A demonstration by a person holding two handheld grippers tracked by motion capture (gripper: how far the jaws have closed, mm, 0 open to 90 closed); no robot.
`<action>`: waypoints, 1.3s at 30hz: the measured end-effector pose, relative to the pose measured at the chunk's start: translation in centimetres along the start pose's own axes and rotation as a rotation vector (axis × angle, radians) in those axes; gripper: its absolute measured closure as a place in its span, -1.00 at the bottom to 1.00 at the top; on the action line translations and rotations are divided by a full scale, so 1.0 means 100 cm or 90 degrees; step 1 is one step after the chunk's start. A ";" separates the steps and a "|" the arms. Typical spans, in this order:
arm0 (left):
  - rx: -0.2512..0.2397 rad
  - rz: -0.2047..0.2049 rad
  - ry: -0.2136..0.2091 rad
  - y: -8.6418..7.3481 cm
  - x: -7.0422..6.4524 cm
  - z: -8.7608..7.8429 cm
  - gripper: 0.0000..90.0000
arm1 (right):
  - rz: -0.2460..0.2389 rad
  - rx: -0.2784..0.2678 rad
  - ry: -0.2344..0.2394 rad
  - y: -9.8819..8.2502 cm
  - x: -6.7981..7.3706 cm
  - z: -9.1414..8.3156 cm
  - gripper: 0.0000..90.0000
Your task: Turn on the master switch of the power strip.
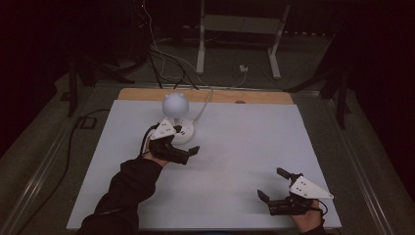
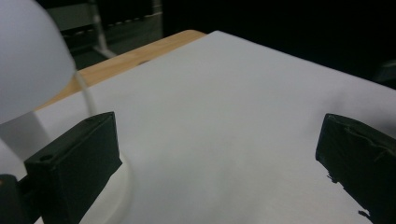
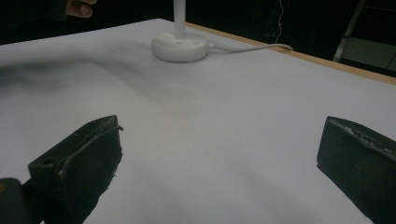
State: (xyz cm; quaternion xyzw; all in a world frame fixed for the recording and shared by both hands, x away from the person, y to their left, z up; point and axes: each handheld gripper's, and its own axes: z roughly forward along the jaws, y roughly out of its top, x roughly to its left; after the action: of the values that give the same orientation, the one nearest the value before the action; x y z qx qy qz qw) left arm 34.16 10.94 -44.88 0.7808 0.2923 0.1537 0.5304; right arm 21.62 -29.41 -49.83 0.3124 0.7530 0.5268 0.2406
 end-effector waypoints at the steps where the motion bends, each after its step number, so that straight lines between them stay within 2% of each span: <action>1: 0.003 -0.004 0.019 -0.001 0.000 0.006 -0.97 | 0.000 0.000 0.001 0.000 0.000 0.000 -1.00; 4: 0.005 -0.013 0.043 0.000 0.002 0.012 -0.96 | 0.000 -0.001 0.001 0.000 0.000 0.000 -1.00; 6: 0.003 -0.021 0.047 0.000 0.003 0.013 -0.95 | 0.001 -0.001 0.002 0.000 0.000 0.000 -1.00; 9: -0.001 -0.039 0.076 -0.001 0.005 0.019 -0.92 | 0.003 -0.002 0.004 0.000 -0.001 0.000 -1.00; 11: -0.012 -0.043 0.082 -0.001 0.006 0.021 -0.91 | 0.003 -0.002 0.004 0.000 -0.001 0.000 -1.00; 15: -0.012 -0.061 0.103 -0.002 0.009 0.028 -0.91 | 0.004 -0.004 0.005 0.000 -0.001 -0.001 -1.00; 17: -0.010 -0.061 0.113 -0.003 0.011 0.030 -0.87 | 0.004 -0.005 0.005 0.000 -0.001 -0.001 -1.00; 21: -0.012 -0.061 0.155 -0.007 0.013 0.035 -0.72 | 0.005 -0.005 0.005 0.000 -0.001 -0.001 -1.00; 23: -0.008 -0.062 0.153 -0.009 0.015 0.038 -0.68 | 0.006 -0.005 0.005 0.000 -0.001 -0.001 -1.00; 25: -0.007 -0.052 0.170 -0.010 0.014 0.041 -0.61 | 0.005 -0.006 0.005 0.000 -0.001 -0.001 -1.00; 27: -0.007 -0.045 0.198 -0.011 0.013 0.044 -0.47 | 0.005 -0.006 0.005 0.000 -0.002 -0.001 -1.00; 29: -0.010 -0.038 0.208 -0.011 0.011 0.046 -0.26 | 0.006 -0.006 0.005 0.000 -0.002 -0.001 -1.00; 33: 0.004 -0.018 0.235 -0.012 0.011 0.052 0.14 | 0.006 -0.008 0.006 0.000 -0.002 -0.001 -1.00; 36: 0.012 -0.012 0.248 -0.013 0.014 0.056 0.45 | 0.006 -0.008 0.006 0.000 -0.002 -0.001 -1.00; 39: 0.019 -0.015 0.267 -0.014 0.017 0.062 0.66 | 0.006 -0.009 0.007 0.000 -0.002 -0.002 -1.00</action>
State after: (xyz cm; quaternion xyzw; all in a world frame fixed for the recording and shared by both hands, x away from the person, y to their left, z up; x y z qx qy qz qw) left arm 38.43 7.80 -48.72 0.7359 0.4074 0.3025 0.4482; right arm 21.61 -29.63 -49.76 0.3112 0.7492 0.5351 0.2358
